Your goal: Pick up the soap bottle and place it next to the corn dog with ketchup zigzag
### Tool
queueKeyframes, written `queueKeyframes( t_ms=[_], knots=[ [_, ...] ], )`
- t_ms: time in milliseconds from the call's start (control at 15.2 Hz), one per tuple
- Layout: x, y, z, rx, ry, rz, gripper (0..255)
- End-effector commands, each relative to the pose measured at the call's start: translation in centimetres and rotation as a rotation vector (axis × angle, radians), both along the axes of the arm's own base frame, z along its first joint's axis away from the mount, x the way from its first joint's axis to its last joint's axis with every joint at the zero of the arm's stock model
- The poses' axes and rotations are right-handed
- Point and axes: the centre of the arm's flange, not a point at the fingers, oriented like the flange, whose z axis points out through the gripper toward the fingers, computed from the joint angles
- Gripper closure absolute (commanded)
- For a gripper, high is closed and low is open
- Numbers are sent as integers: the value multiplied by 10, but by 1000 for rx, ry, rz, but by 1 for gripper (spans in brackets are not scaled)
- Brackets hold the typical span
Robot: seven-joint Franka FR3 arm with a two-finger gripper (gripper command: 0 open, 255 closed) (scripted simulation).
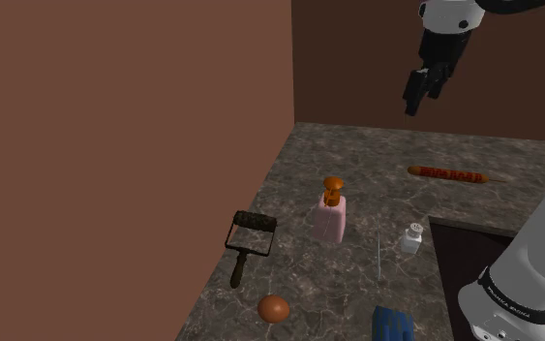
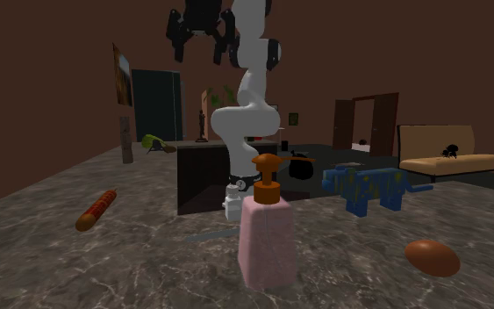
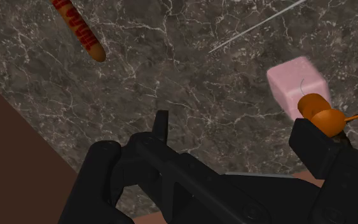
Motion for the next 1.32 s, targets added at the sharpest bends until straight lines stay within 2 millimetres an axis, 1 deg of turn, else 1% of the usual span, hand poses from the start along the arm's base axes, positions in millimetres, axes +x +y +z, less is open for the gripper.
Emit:
queueKeyframes(
  t_ms=[0,660,1254],
  knots=[
    [0,0,0,0,0,0,0],
    [52,92,-85,-33,11,47,0],
    [95,175,-164,-62,22,89,0]
  ],
)
